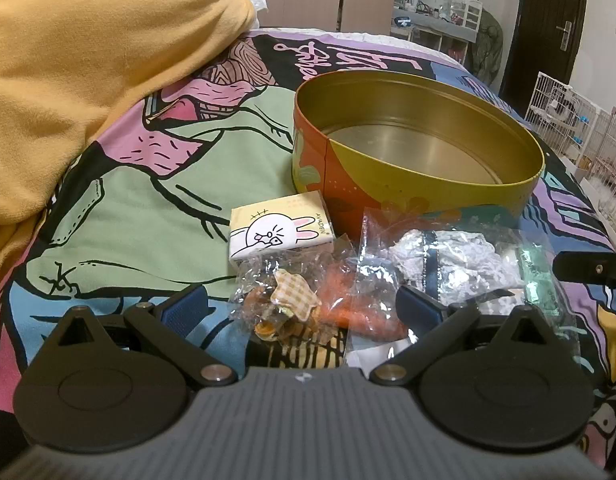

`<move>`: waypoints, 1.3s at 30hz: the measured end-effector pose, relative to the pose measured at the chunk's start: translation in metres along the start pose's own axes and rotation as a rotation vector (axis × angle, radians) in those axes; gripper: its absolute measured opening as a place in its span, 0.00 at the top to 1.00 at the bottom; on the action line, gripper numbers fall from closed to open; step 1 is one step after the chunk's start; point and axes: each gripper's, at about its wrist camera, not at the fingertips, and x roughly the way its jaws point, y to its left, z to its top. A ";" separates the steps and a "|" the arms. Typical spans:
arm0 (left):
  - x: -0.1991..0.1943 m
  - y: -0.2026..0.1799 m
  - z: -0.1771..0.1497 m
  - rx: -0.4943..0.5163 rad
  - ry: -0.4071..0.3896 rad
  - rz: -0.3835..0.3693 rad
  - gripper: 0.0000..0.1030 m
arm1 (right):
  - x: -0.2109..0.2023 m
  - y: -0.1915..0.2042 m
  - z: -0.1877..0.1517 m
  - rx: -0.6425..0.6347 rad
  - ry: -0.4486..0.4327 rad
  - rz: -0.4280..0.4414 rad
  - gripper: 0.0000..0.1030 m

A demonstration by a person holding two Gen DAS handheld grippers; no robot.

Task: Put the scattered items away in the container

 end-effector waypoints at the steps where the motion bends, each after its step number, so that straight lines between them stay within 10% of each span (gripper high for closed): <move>1: 0.000 0.000 0.000 0.000 0.000 -0.001 0.00 | 0.000 0.000 0.000 -0.001 0.000 -0.001 0.00; 39: -0.020 -0.007 0.002 0.000 -0.090 -0.211 0.00 | -0.004 -0.003 0.002 0.023 -0.023 -0.032 0.00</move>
